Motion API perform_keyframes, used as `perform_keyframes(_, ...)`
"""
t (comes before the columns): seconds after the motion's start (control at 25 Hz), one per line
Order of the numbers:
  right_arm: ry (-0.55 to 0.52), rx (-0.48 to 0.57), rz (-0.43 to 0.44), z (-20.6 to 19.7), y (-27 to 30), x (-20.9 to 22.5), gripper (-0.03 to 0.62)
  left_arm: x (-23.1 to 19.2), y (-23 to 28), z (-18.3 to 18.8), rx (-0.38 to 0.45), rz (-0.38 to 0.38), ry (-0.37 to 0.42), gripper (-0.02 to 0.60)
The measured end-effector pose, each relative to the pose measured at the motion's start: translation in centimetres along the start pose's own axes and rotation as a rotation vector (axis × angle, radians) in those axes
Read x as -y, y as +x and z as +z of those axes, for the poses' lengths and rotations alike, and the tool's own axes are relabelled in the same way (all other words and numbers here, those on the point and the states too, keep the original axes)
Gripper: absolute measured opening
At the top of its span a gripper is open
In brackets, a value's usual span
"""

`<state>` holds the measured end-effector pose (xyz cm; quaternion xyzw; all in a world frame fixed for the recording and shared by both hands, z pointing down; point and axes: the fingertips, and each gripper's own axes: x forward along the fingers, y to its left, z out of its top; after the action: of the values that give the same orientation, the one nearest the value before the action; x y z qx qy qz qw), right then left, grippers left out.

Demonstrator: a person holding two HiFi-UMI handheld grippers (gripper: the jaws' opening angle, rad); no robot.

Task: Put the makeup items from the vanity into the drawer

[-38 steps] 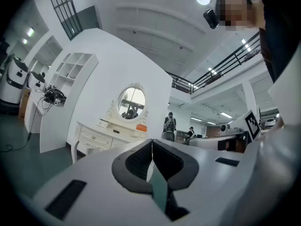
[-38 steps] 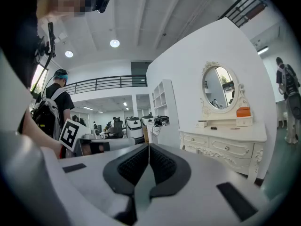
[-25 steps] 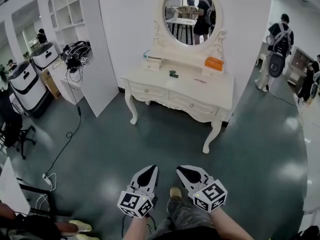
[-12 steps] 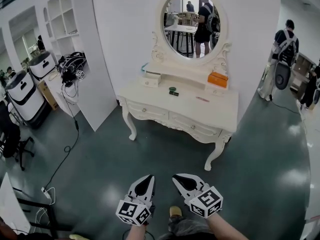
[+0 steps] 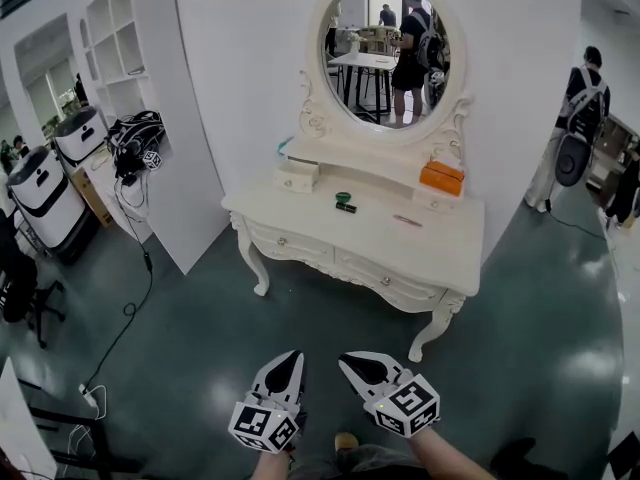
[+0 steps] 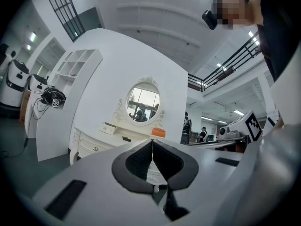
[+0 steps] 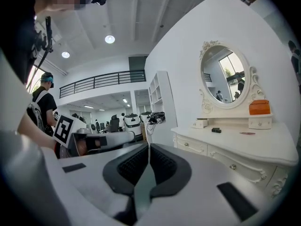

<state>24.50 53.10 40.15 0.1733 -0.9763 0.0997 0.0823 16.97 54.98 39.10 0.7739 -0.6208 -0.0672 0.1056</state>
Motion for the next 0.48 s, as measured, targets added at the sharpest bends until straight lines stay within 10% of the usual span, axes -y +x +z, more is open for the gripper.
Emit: perform_keyframes(0.48, 0.025, 0.006, 0.012, 0.7, 2.8, 3.8, 0.028, -2.5, 3.9, 0.1, -0.014, 0.031, -0.002, 0.015)
